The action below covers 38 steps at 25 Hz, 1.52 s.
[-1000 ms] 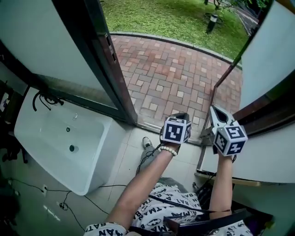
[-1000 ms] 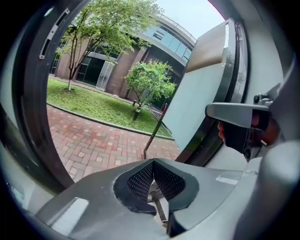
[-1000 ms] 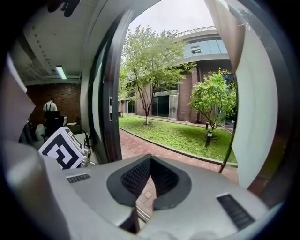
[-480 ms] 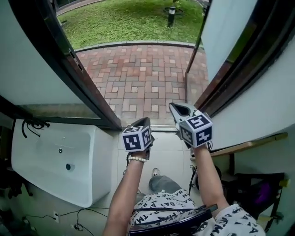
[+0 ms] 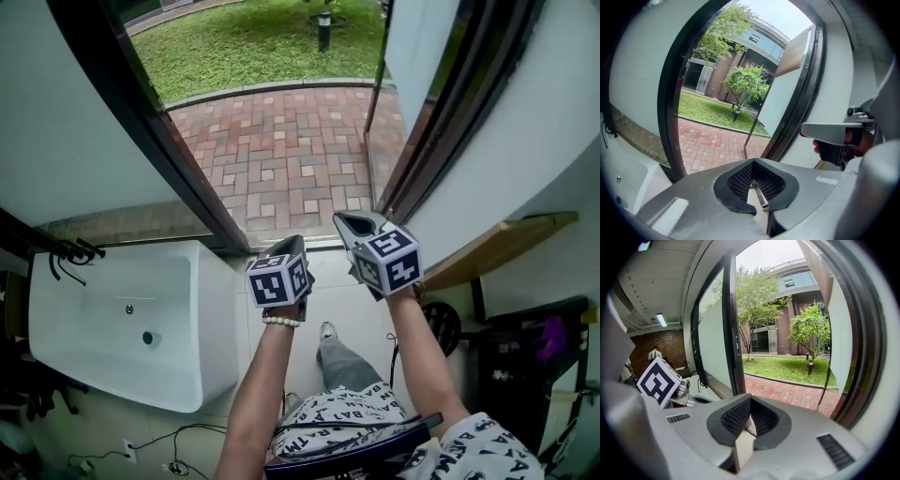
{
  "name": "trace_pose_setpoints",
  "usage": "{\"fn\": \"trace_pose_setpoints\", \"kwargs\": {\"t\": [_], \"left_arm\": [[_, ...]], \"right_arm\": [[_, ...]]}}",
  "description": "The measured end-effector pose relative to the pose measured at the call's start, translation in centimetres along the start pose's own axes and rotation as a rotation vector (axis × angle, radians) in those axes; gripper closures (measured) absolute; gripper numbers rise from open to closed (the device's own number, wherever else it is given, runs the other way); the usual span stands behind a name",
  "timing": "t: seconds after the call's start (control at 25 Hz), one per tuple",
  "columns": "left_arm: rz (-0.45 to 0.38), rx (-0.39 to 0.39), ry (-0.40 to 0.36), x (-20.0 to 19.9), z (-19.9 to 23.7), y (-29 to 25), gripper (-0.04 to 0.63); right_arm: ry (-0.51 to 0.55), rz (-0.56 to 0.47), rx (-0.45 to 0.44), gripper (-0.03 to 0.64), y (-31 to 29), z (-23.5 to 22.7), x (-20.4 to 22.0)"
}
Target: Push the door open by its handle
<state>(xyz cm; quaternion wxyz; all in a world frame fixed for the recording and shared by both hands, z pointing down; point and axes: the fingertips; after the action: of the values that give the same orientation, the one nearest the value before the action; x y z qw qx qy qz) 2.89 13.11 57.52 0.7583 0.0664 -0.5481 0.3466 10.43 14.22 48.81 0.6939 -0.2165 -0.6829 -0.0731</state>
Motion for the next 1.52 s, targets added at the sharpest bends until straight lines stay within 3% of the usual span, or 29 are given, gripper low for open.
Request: {"fn": "trace_pose_setpoints", "kwargs": {"t": [0.28,0.68,1.0,1.52], "left_arm": [[-0.001,0.014,-0.054,2.5,-0.2,9.2,0.606],[0.023,0.026,-0.075,4.9,-0.1,20.4,0.606],[0.032,0.041,-0.061,6.9,-1.5,23.9,0.606],[-0.045,0.047,-0.097,4.3,-2.1,26.2,0.606]], "right_arm": [[-0.032,0.056,0.055,0.606,5.8,6.7,4.6],[-0.067,0.078,0.113,0.606,12.2,14.6,6.3],[-0.106,0.100,0.124,0.607,15.8,16.8,8.1],[-0.052,0.072,0.141,0.606,17.5,17.6,6.6]]}}
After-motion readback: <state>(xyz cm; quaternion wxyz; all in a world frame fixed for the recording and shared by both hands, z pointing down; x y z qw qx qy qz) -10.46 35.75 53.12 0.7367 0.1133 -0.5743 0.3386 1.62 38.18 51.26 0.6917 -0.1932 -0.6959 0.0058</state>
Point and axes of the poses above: the fingertips, and each gripper's own axes: y backward along the fingers, z to its left, x out of its underside, and after that the axes turned 14 degrees about -z, right-handed
